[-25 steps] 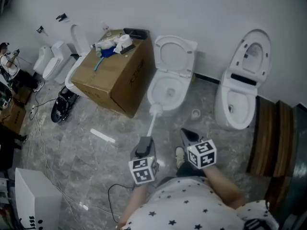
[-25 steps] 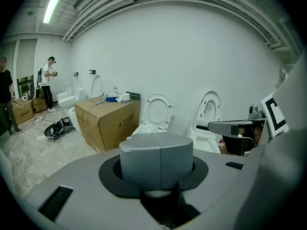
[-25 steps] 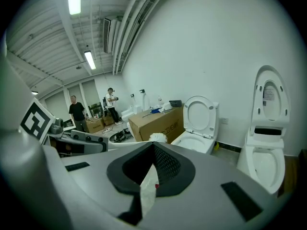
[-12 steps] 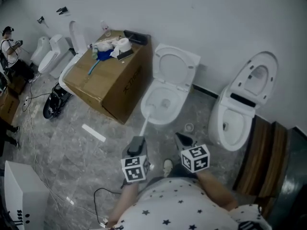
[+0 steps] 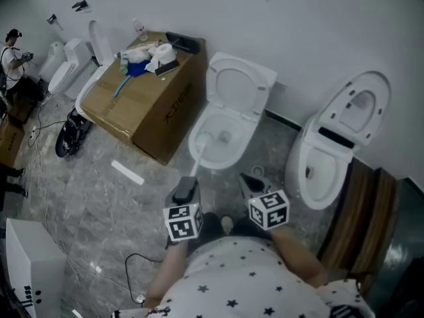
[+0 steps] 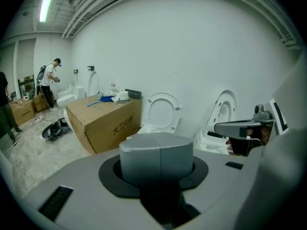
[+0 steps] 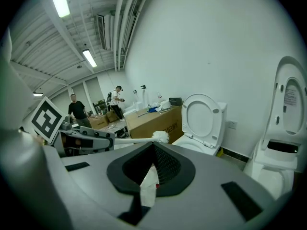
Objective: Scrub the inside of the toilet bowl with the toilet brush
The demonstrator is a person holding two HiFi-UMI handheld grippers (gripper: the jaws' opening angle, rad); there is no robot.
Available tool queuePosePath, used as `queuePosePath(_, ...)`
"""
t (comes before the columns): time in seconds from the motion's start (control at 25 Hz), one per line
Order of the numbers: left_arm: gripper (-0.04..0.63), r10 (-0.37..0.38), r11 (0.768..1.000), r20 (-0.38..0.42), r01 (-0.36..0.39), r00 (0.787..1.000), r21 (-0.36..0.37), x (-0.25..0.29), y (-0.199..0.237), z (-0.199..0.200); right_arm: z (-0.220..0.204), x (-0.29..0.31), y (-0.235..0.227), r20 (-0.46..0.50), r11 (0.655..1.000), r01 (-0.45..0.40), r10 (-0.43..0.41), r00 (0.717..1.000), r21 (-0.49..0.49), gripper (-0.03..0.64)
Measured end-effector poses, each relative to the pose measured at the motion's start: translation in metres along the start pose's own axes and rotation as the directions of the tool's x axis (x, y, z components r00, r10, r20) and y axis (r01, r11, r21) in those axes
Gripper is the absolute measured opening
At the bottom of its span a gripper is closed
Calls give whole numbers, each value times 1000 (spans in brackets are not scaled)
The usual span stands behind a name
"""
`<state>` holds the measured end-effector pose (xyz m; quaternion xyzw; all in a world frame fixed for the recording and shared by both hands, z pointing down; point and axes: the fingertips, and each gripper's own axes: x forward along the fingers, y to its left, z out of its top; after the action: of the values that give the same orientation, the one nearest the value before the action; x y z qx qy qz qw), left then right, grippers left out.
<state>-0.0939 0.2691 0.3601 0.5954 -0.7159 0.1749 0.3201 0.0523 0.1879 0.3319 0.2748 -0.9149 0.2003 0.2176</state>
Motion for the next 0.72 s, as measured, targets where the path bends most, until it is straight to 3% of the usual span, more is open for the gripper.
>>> queuePosePath(0.72,156,-45,997,-105,51,993,55,104,-1,32,5,46,-66,-39,990,94,-90,995,104,6)
